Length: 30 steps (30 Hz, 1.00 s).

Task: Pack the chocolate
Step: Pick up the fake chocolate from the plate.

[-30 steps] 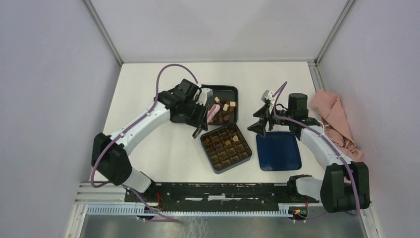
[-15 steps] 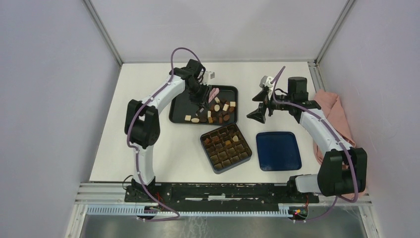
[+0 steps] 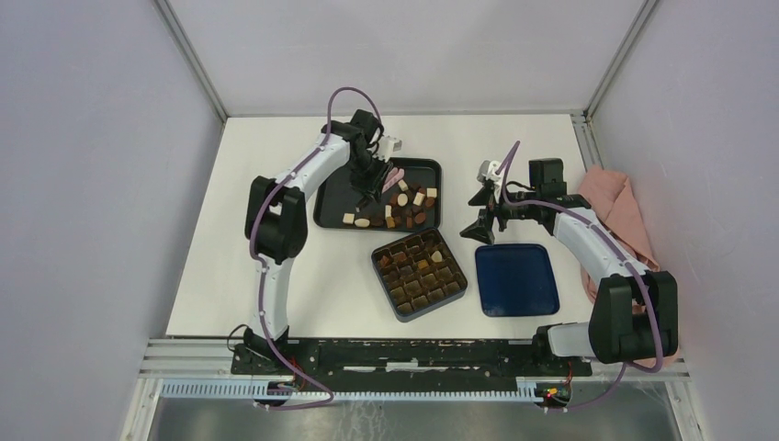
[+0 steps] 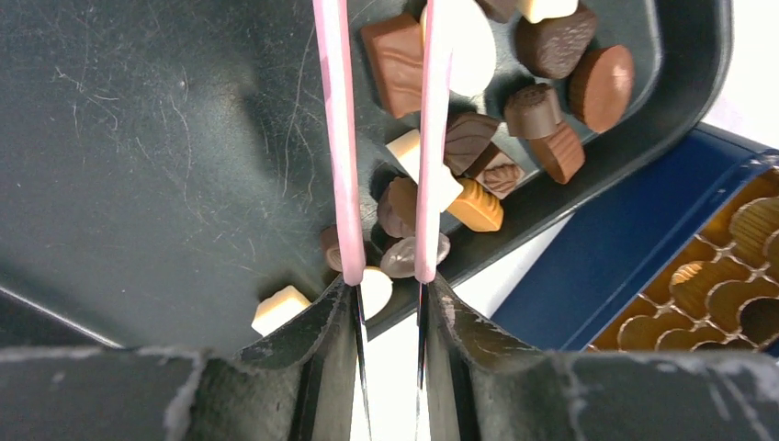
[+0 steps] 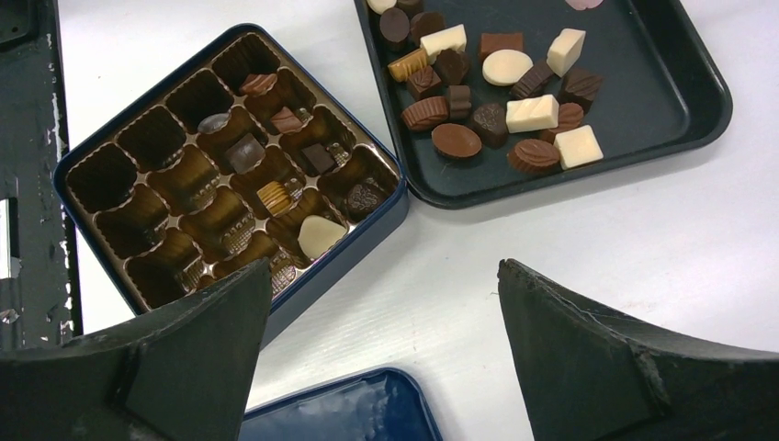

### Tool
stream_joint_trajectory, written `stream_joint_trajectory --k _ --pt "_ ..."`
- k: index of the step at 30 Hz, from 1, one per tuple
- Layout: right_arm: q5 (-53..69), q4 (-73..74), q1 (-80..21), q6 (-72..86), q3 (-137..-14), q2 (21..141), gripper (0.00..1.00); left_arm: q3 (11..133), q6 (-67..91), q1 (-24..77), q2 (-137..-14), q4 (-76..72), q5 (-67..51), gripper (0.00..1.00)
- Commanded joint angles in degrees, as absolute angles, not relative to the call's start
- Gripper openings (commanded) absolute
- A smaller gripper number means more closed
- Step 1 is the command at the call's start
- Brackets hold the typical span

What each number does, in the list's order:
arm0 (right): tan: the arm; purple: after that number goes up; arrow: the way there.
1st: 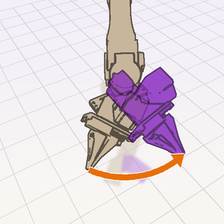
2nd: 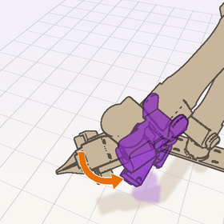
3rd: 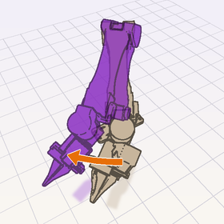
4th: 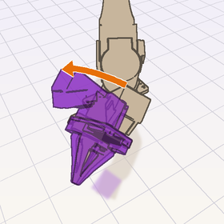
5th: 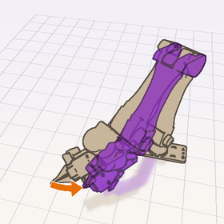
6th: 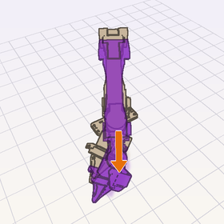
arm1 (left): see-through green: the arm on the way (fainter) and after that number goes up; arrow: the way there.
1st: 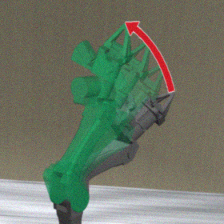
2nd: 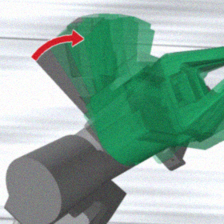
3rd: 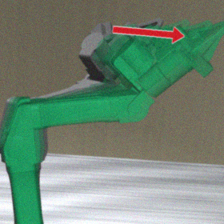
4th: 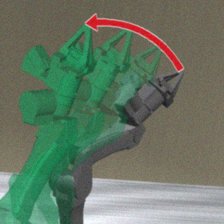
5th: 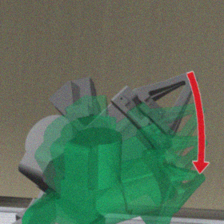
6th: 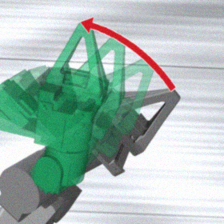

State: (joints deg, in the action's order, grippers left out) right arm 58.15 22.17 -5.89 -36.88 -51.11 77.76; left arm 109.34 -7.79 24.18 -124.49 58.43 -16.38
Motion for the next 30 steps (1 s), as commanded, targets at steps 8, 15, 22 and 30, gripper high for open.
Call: stream_joint_trajectory --k 8,15,22,30 --pt "58.2 24.6 -5.8 -41.0 -52.9 78.4 0.98 110.7 -12.6 24.8 -126.5 59.0 -14.0 0.39" --pt "58.4 25.8 -5.7 -41.8 -53.4 79.1 0.98 110.9 -13.0 25.1 -127.0 59.0 -14.2 0.42" --pt "58.4 26.9 -5.7 -42.5 -54.0 79.6 0.98 111.7 -13.1 25.6 -128.1 59.2 -13.1 0.43" --pt "58.5 27.5 -5.8 -42.9 -54.3 79.8 0.98 113.5 -13.0 26.1 -129.8 60.0 -12.9 0.43"
